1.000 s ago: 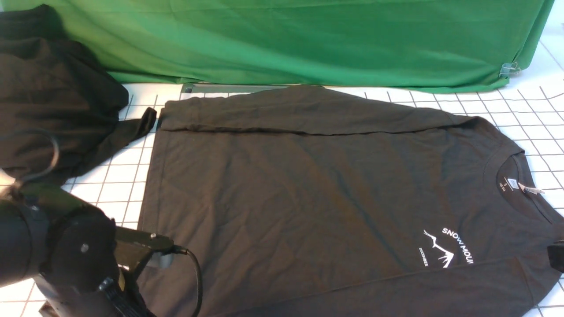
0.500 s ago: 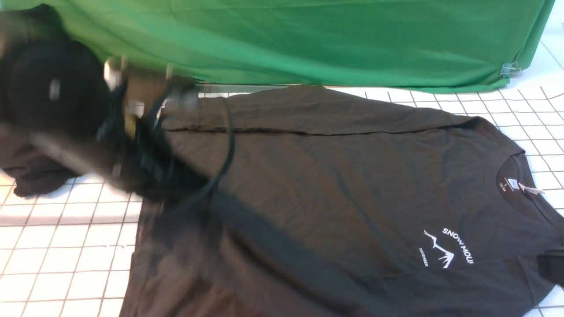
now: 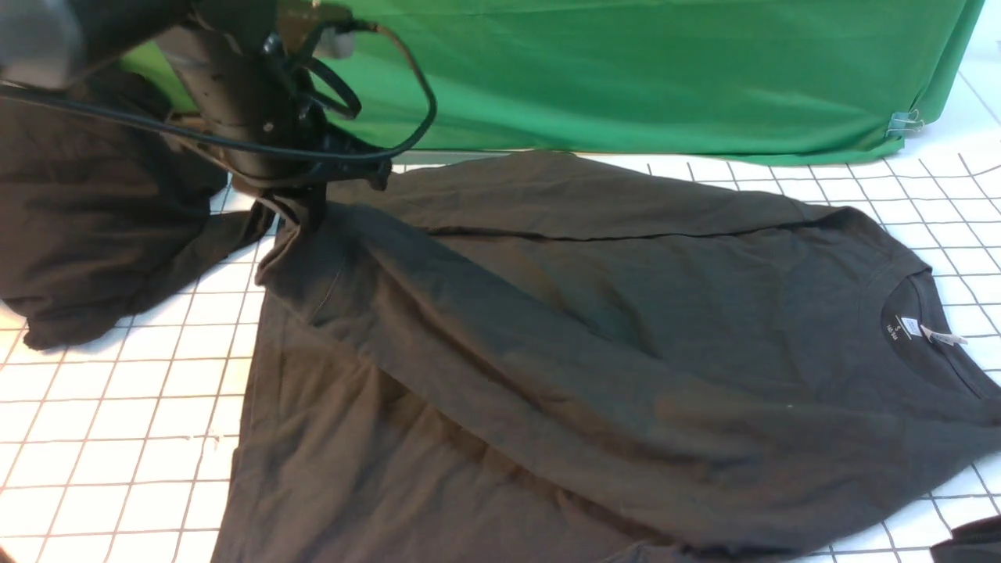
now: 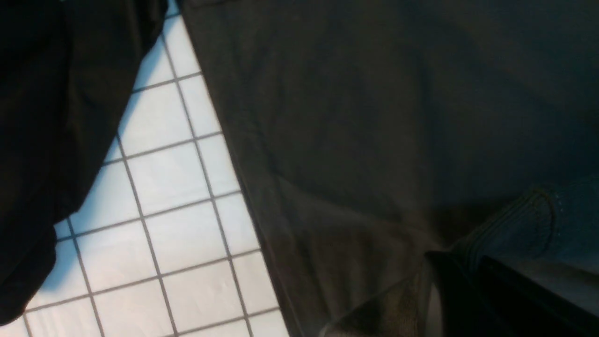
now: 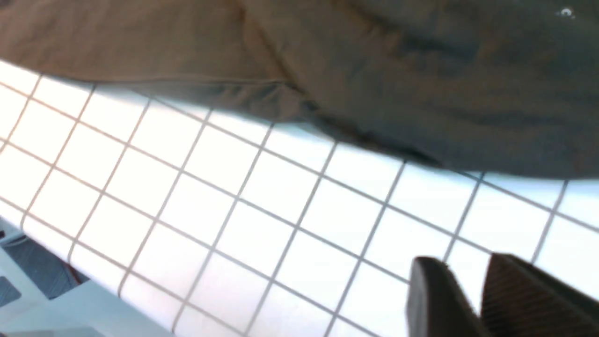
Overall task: Fold a long-sleeved shirt over a white checkered tablecloth.
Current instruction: 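Fold the left side of the black T-shirt inward over its body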
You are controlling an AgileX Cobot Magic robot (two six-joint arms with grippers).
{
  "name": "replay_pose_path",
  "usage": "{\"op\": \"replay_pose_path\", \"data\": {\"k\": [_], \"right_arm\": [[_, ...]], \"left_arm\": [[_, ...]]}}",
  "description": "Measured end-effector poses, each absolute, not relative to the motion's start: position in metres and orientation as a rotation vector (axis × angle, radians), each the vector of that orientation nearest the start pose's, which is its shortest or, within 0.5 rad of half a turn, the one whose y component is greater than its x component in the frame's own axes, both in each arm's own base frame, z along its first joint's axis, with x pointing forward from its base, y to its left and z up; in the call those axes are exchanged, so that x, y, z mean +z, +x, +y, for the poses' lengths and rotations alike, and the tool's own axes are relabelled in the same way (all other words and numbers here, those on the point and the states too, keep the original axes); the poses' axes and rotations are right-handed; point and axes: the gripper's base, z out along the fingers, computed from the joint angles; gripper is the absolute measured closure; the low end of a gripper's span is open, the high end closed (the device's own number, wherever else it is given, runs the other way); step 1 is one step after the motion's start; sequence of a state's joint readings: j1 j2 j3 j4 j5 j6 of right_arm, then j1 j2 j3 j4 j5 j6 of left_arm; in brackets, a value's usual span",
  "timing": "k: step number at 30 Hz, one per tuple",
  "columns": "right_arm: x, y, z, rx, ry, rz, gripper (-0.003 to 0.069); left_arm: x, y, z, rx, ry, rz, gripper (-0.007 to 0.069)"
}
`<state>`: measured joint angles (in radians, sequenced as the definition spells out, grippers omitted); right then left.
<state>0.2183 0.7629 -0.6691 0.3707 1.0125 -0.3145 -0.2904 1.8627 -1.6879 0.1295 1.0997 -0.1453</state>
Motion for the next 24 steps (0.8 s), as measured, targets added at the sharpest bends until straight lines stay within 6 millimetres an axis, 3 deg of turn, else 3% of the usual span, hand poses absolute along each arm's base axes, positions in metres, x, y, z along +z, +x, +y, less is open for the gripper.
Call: {"op": "replay_pose_path", "data": {"k": [5, 8, 13, 21, 24], "right_arm": [[0.291, 0.118, 0.058, 0.479, -0.596, 2.495, 0.0429], [0.284, 0.127, 0.061, 0.489, -0.631, 2.539, 0.0422], [0.266, 0.144, 0.070, 0.504, -0.710, 2.634, 0.0419], [0.226, 0.172, 0.110, 0.496, -0.869, 2.695, 0.0394], [0.198, 0.189, 0.128, 0.430, -0.905, 2.706, 0.0299]], "left_arm": [[0.261, 0.409, -0.094, 0.055, 0.191, 2.820, 0.0610], [0.249, 0.413, -0.093, 0.051, 0.196, 2.849, 0.0610], [0.249, 0.416, -0.094, 0.036, 0.197, 2.821, 0.0610], [0.249, 0.420, -0.095, 0.029, 0.198, 2.788, 0.0610], [0.248, 0.421, -0.095, 0.030, 0.199, 2.784, 0.0610]]}}
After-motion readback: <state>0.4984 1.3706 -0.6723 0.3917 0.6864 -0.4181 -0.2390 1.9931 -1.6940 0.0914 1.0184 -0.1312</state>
